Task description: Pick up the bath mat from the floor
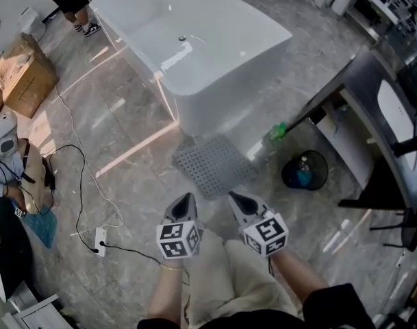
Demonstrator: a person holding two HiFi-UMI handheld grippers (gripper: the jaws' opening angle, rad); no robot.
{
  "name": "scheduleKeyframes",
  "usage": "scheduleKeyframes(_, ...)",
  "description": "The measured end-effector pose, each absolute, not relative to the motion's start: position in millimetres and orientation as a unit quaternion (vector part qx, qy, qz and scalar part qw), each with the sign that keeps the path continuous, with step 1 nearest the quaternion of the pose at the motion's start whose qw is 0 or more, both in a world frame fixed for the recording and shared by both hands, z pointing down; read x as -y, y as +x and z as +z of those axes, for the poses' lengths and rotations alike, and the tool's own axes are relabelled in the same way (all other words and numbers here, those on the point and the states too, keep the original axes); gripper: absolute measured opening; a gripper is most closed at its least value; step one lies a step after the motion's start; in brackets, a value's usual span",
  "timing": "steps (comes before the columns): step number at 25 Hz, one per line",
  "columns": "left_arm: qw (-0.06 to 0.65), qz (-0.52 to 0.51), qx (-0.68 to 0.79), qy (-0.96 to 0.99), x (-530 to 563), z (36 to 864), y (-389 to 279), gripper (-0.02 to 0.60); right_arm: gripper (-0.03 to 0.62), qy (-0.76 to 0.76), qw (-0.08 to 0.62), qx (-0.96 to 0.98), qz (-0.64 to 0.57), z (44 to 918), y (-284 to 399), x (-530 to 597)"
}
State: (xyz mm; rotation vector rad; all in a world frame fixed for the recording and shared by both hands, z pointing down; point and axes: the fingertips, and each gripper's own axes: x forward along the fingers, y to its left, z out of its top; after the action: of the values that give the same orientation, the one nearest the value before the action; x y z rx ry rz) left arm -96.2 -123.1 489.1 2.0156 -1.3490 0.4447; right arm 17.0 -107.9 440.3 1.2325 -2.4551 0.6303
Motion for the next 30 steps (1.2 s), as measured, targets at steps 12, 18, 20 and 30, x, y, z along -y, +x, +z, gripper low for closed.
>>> scheduleKeyframes(12, 0.339, 0.17, 0.515, 0.769, 172, 651, -118, -0.002, 0.011, 0.427, 0.177, 0.857, 0.229, 612, 11, 149)
scheduleKeyframes(18, 0.331, 0.171, 0.52, 0.769, 198, 734, -124, -0.002, 0.011, 0.419, 0.185, 0.863, 0.213, 691, 10, 170)
scheduleKeyframes(20, 0.33, 0.172, 0.52, 0.769, 205, 759, -124, -0.002, 0.011, 0.411, 0.19, 0.866, 0.211, 714, 9, 175)
scheduleKeyframes(30, 0.32, 0.176, 0.525, 0.769, 226, 873, -130, -0.002, 0.011, 0.399, 0.199, 0.872, 0.204, 825, 13, 181)
